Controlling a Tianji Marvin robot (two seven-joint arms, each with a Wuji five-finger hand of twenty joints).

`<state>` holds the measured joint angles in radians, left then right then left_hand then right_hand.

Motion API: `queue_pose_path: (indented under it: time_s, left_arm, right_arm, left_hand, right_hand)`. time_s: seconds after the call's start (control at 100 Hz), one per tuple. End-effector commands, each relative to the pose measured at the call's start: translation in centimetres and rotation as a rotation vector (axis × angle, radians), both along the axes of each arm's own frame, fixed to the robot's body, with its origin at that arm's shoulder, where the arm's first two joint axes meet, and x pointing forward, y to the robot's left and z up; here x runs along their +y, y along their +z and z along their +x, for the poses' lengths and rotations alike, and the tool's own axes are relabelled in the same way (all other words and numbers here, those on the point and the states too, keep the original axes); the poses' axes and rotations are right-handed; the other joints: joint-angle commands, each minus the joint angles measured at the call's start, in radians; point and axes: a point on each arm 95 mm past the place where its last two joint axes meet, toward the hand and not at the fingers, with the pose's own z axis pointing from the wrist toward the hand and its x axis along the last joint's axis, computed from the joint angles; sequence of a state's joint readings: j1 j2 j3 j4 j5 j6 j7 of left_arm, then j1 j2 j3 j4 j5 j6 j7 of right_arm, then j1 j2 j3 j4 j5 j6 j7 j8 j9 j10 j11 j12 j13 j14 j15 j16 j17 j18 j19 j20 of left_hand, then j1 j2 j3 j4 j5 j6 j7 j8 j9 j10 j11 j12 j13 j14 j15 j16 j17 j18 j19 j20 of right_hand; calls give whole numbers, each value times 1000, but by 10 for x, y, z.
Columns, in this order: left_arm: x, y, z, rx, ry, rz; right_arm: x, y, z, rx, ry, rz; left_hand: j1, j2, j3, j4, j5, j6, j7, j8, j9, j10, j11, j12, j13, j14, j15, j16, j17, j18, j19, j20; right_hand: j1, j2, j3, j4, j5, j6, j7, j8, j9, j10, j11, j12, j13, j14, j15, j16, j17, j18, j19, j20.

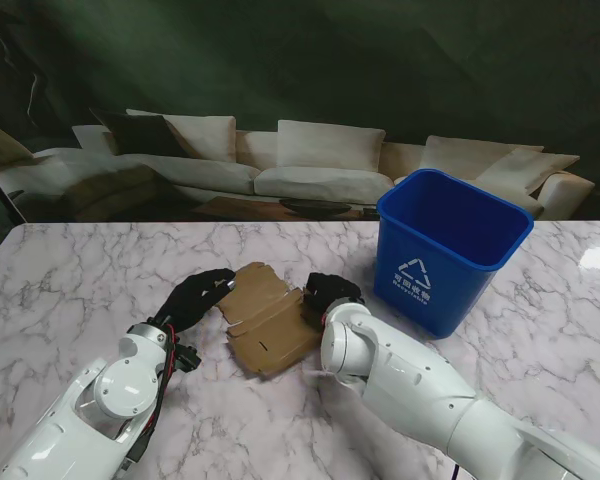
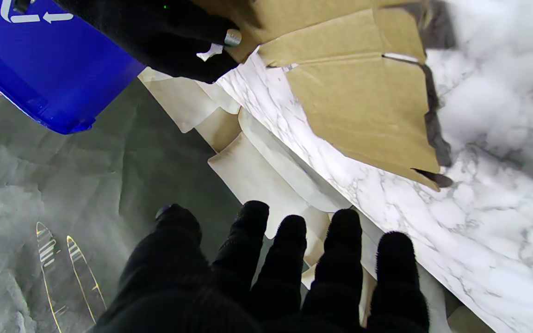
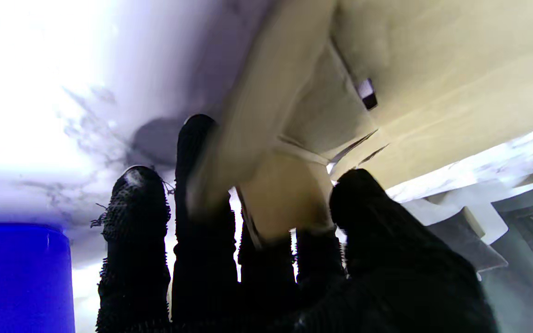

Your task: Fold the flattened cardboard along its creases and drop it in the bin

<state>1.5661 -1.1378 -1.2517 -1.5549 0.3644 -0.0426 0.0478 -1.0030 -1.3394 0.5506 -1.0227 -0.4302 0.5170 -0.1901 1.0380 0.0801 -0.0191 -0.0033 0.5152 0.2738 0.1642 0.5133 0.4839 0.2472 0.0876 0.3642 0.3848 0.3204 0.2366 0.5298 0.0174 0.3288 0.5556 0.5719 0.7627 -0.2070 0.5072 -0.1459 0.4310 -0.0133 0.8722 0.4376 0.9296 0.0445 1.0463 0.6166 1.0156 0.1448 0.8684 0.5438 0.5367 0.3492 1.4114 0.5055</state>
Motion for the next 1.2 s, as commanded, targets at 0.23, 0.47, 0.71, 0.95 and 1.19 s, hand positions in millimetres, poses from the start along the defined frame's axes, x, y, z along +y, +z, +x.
queue_pose_path:
  time_s: [0.23, 0.47, 0.71, 0.95, 1.19]
  left_arm:
    - [-4, -1, -1, 11, -15, 0]
    - [-3, -1, 0, 7, -14, 1]
    - [-3, -1, 0, 8, -4, 2]
    - [-2, -1, 0, 15, 10, 8]
    - [5, -2, 3, 15, 37, 18]
  right_arm:
    - [-8, -7, -16, 13, 20, 26]
    - [-10, 14, -20, -93, 109, 34]
    - [-22, 30, -39, -159, 263, 28]
    - [-30, 27, -76, -167, 480, -24]
    - [-26, 12, -107, -87, 584, -25]
  left_hand:
    - [-19, 56, -17, -11, -17, -13, -13, -9, -18, 1, -12, 5, -11, 2, -21, -1, -3, 22, -21, 22]
    - [-19, 56, -17, -11, -18, -14, -13, -9, -18, 3, -12, 5, -11, 2, -21, -1, -3, 22, -22, 22]
    - [-20, 56, -17, -11, -18, -14, -13, -9, -20, 2, -12, 4, -12, 0, -22, -1, -4, 20, -23, 22]
    - [-21, 57, -17, -11, -18, -15, -13, -9, -20, 2, -12, 4, -13, 0, -22, -1, -5, 21, -24, 22]
    - [-20, 57, -17, -11, -18, -14, -13, -9, -18, 3, -12, 4, -13, 3, -22, -1, -2, 15, -25, 21]
  right_hand:
    - [-205, 88, -208, 101, -149, 57, -339, 76, -507, 94, -379, -252, -411, 15, -409, -151, -313, 11, -236, -52]
    - [-182, 126, -291, 113, -198, 66, -385, 70, -701, 96, -478, -324, -671, -20, -649, -302, -523, -35, -428, -130]
    - [-172, 132, -321, 117, -165, 45, -444, 35, -725, 59, -594, -376, -765, -77, -812, -413, -613, -77, -573, -228]
    - [-186, 125, -324, 115, -117, 59, -482, -30, -705, 22, -676, -405, -781, -134, -887, -503, -628, -202, -648, -362]
    - [-207, 122, -321, 110, -104, 38, -499, -83, -683, -40, -733, -425, -788, -193, -891, -520, -632, -258, -750, -456]
